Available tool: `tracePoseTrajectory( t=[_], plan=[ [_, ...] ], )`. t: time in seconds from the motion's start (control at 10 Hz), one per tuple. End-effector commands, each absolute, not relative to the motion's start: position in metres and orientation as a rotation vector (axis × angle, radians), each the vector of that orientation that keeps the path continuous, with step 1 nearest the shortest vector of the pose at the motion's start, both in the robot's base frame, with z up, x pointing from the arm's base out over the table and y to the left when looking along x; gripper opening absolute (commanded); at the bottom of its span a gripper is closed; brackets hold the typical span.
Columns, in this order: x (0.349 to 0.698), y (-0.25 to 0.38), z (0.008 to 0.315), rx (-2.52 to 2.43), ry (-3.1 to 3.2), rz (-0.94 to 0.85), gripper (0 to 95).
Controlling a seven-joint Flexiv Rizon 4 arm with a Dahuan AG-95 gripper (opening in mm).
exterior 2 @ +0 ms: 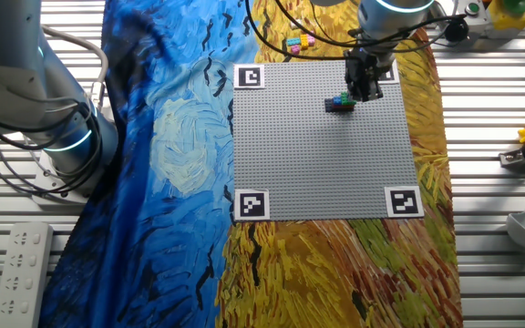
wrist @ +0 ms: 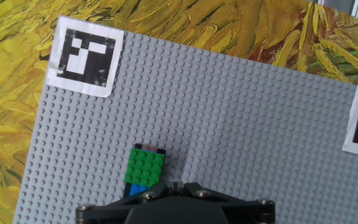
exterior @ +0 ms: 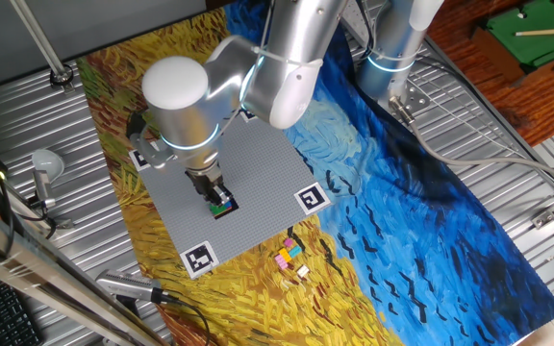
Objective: Stack small Lego blocks one on top of the other
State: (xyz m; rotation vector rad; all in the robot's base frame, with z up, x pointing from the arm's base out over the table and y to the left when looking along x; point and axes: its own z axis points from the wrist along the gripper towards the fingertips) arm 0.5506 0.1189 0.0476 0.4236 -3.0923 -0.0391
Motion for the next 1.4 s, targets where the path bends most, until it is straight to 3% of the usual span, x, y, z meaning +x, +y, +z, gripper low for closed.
tracePoseTrajectory(
  t=[0.1,1.4],
  plan=[
    [0.551,0.121,0.047,0.429,-3.092,-0.046,0.0],
    [0.552,0.126,0.038,0.479,-3.082,-0.046,0.0]
  ],
)
